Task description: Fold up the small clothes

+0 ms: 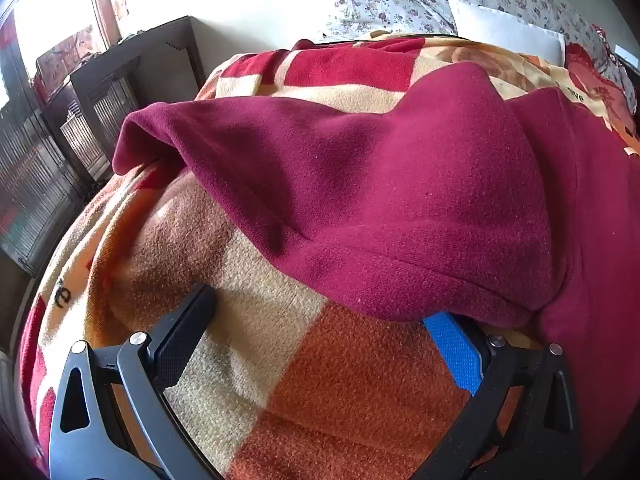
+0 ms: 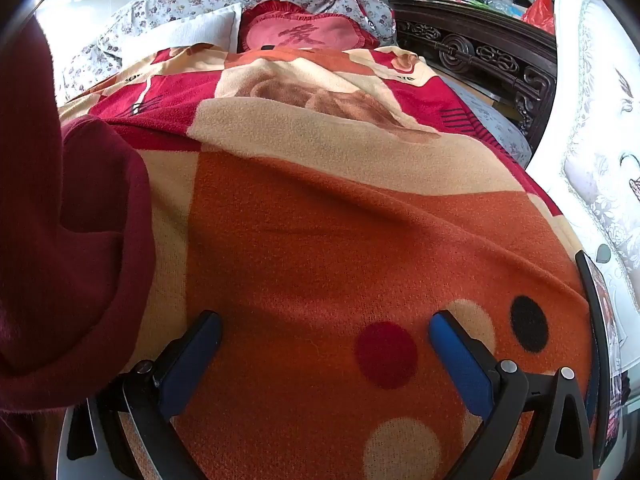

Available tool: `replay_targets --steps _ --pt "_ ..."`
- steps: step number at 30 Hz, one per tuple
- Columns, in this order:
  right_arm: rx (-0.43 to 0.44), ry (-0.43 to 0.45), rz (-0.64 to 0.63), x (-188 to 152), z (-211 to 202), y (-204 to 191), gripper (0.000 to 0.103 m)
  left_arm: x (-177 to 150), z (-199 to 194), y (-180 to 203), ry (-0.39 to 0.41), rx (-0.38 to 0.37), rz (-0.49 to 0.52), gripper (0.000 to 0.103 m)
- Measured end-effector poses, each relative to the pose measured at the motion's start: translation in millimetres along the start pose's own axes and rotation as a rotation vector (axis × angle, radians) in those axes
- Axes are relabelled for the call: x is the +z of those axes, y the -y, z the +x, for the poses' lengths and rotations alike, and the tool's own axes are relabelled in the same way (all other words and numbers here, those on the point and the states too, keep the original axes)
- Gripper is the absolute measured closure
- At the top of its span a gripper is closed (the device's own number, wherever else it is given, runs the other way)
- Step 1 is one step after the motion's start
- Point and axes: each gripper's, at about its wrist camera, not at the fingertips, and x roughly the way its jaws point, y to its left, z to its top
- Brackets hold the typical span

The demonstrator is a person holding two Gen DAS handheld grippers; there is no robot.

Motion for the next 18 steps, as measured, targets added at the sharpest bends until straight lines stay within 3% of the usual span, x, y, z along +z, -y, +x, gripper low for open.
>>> replay_targets --steps 18 --pt "0.000 0.000 0.000 -0.1 0.3 0.3 0.000 0.1 0.3 0.1 -0.008 0.003 0.004 0.000"
